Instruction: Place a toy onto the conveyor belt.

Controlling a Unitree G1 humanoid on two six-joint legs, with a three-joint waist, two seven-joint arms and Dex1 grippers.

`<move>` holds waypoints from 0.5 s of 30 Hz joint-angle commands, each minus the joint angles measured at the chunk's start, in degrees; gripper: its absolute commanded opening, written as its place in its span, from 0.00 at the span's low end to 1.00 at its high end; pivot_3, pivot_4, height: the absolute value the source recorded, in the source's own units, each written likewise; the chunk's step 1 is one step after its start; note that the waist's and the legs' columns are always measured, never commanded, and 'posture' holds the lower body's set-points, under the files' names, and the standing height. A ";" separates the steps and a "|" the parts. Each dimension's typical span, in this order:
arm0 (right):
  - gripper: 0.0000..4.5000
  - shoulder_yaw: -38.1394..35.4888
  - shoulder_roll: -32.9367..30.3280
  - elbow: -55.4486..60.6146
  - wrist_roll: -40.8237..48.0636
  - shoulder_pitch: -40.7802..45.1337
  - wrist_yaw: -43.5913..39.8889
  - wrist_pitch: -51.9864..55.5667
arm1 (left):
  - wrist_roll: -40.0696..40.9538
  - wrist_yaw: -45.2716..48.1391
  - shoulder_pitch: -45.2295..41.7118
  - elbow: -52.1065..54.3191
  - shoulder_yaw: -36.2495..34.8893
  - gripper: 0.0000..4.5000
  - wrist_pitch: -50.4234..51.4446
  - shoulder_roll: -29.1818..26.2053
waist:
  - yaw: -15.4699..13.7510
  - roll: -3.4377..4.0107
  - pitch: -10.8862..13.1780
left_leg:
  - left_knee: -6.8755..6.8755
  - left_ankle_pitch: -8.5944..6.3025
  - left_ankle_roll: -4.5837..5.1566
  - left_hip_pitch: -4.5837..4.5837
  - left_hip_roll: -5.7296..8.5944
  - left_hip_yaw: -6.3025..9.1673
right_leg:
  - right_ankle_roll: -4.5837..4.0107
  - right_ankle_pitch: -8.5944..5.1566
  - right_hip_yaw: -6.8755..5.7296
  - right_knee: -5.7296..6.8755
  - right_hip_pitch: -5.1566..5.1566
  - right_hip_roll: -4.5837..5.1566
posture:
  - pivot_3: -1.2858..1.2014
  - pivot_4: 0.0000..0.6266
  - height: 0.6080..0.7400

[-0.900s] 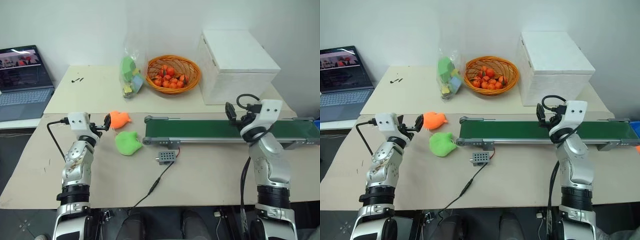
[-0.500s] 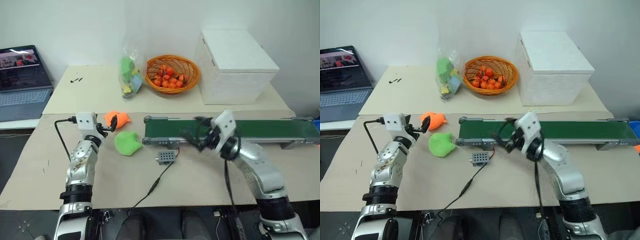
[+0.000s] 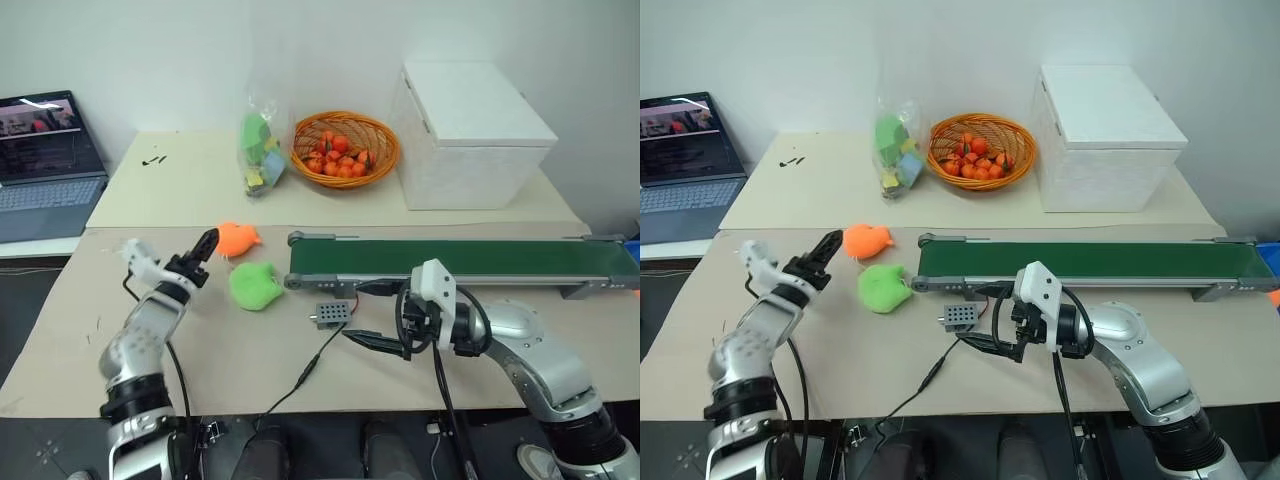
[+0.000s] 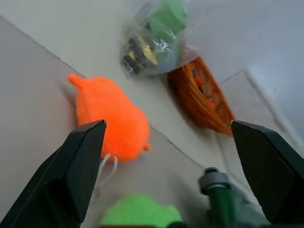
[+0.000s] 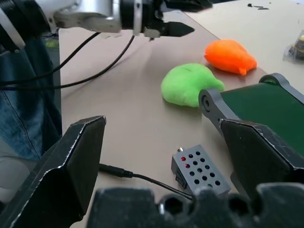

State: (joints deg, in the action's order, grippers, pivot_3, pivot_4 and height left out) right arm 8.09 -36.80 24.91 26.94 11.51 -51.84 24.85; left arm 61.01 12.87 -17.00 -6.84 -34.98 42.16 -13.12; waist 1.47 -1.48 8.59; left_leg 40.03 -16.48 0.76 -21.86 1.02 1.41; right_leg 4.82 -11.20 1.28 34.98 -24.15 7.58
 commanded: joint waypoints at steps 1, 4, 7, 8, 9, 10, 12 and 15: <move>1.00 -2.60 -0.24 0.07 -0.43 -0.34 0.87 -0.99 | 14.90 -7.19 8.52 9.81 -1.16 0.99 9.22 4.08 | -0.27 0.00 0.00 | -0.03 0.00 0.00 -0.01 0.00 0.00 | 0.00 0.00 -0.01 -0.05 0.00 0.00 | 0.52 0.24 0.90; 1.00 -3.94 -0.50 0.06 -0.41 -0.85 1.24 -0.76 | 22.27 -13.70 15.56 15.14 -0.43 0.99 11.25 6.78 | -0.89 -0.01 0.01 | -0.04 -0.01 -0.01 -0.01 0.00 0.00 | -0.01 0.00 0.03 -0.08 0.01 0.04 | 0.52 0.24 0.90; 1.00 -4.72 -0.93 0.68 -0.19 -1.54 1.02 -0.57 | 26.63 -17.64 22.41 20.23 1.70 0.99 12.72 7.09 | -1.21 -0.02 0.01 | -0.04 0.00 -0.04 0.04 0.01 0.00 | -0.17 -0.09 0.01 -0.19 0.04 0.05 | 0.52 0.24 0.90; 1.00 -4.95 -0.94 0.79 -0.05 -1.68 1.06 -0.44 | 27.56 -18.39 23.88 21.09 2.62 0.99 12.85 7.13 | -1.25 -0.02 0.01 | -0.04 0.00 -0.05 0.11 0.01 -0.01 | -0.29 -0.15 0.02 -0.19 0.08 0.05 | 0.52 0.24 0.90; 1.00 -5.09 -0.95 0.89 0.05 -1.79 1.15 -0.35 | 28.50 -19.09 24.83 21.59 3.32 0.99 12.63 7.11 | -1.28 -0.02 0.01 | -0.06 0.00 -0.05 0.16 0.01 -0.01 | -0.34 -0.18 0.02 -0.14 0.09 0.05 | 0.52 0.24 0.90; 1.00 -5.21 -1.03 1.03 0.13 -1.88 1.20 -0.25 | 28.74 -19.79 24.89 21.38 4.18 0.99 12.23 7.61 | -1.33 -0.02 0.01 | -0.08 0.00 -0.05 0.18 0.01 -0.01 | -0.36 -0.19 0.02 -0.12 0.09 0.05 | 0.52 0.24 0.90; 1.00 -5.45 -1.05 1.14 0.18 -1.86 1.36 -0.11 | 28.60 -20.76 23.74 20.43 5.95 0.99 10.55 8.22 | -1.55 -0.02 0.01 | -0.13 0.03 -0.10 0.46 0.04 0.03 | -0.58 -0.20 0.00 0.00 0.26 -0.01 | 0.52 0.24 0.90; 1.00 -5.87 -0.79 1.34 0.49 -1.53 1.71 0.23 | 26.26 -21.77 18.55 17.25 7.60 0.99 6.87 9.14 | -1.81 -0.02 0.02 | -0.13 0.04 -0.11 0.83 0.05 0.03 | -0.75 -0.29 -0.15 -0.10 0.83 -0.06 | 0.52 0.24 0.90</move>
State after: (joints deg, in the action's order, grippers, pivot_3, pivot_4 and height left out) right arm 3.90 -37.52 24.07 26.06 9.41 -50.43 25.00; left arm 87.77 -8.65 4.19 11.46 -28.94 51.14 -4.40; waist -0.34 -1.49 8.60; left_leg 39.91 -16.44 0.65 -20.99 1.07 1.44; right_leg 3.85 -11.61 1.01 34.86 -23.20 7.53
